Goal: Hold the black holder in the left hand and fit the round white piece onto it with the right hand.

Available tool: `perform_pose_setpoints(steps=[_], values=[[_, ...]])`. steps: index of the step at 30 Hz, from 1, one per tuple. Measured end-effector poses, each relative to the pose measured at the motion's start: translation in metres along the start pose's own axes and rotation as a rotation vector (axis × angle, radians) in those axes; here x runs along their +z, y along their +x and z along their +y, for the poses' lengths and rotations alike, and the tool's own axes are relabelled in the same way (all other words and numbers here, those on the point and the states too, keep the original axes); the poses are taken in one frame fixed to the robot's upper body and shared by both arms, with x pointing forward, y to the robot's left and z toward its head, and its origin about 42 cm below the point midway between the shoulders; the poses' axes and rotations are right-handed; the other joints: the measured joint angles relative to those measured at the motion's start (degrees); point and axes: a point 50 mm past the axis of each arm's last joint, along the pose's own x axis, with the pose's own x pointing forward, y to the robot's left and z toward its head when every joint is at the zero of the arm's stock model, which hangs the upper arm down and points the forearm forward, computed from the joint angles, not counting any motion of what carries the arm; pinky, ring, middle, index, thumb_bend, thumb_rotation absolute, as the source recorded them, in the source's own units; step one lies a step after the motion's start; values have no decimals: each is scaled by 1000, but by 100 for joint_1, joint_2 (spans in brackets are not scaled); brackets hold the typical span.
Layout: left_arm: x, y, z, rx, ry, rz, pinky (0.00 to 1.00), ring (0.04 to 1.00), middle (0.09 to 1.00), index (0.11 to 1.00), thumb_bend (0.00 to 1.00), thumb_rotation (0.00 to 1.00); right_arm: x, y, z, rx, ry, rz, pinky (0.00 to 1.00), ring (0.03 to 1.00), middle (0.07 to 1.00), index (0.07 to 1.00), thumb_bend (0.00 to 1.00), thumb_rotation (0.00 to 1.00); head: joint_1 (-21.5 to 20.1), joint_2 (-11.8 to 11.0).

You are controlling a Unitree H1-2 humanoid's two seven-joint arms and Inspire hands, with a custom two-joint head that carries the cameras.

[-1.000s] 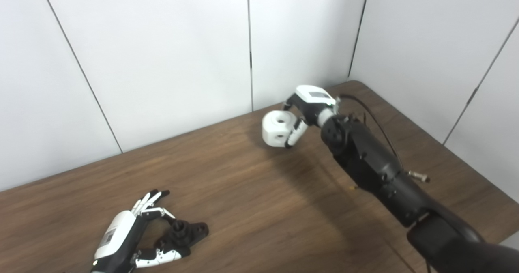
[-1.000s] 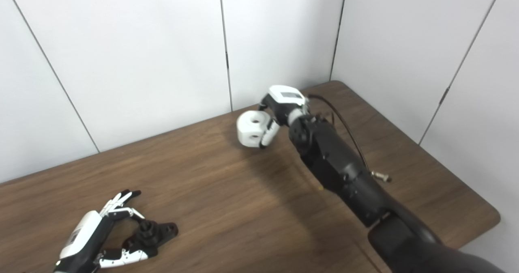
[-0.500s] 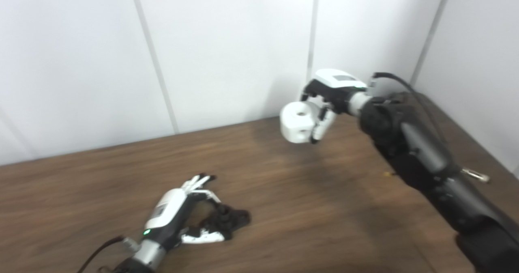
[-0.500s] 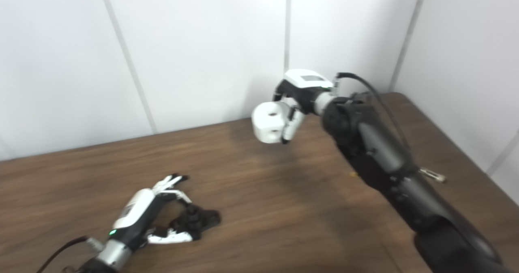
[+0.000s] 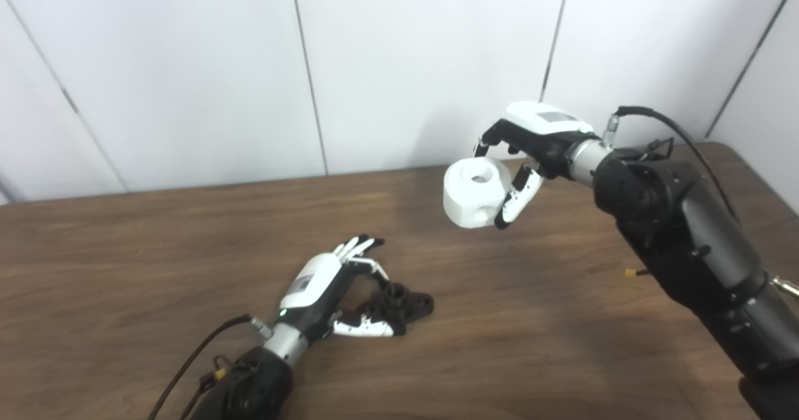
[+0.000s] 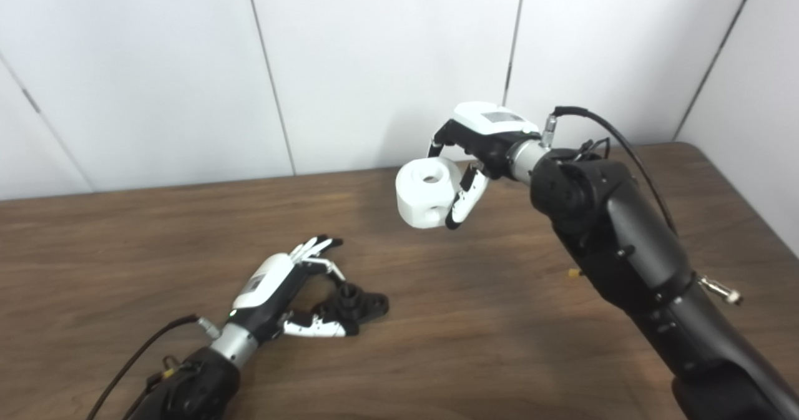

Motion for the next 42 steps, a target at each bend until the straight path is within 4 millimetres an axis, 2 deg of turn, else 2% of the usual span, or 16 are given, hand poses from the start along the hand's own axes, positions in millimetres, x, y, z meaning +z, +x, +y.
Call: perform_pose_setpoints(steps=[8,13,17,20,26,30,42], values=[[2,4,-1,0,-2,1,1000,1000,937,483,523,57,24,-9,10,-13,55,-94,715,841,792,481,523,133,44,35],[3,5,-2,1,-2,4,1000,1000,938,483,524,58,27,-11,20,-16,101,-96,764,870,796,481,522,134,106,61],[4,6,-3,3,-2,6,1000,1000,940,483,524,58,30,-14,27,-19,123,-104,734,855,794,481,521,135,150,97],[4,7,-3,3,-3,10,1000,1000,941,483,524,58,31,-16,33,-10,143,-112,778,869,814,482,520,135,185,114],[5,7,-3,5,-4,11,1000,1000,943,483,524,59,36,-18,49,18,186,-121,747,851,806,481,520,135,211,158],[5,8,-4,7,-5,15,1000,1000,944,483,524,59,37,-18,50,18,194,-123,729,843,798,481,520,135,220,193],[7,8,-4,14,-8,22,1000,1000,945,483,524,59,37,-21,69,50,223,-109,773,862,812,482,521,133,282,281]])
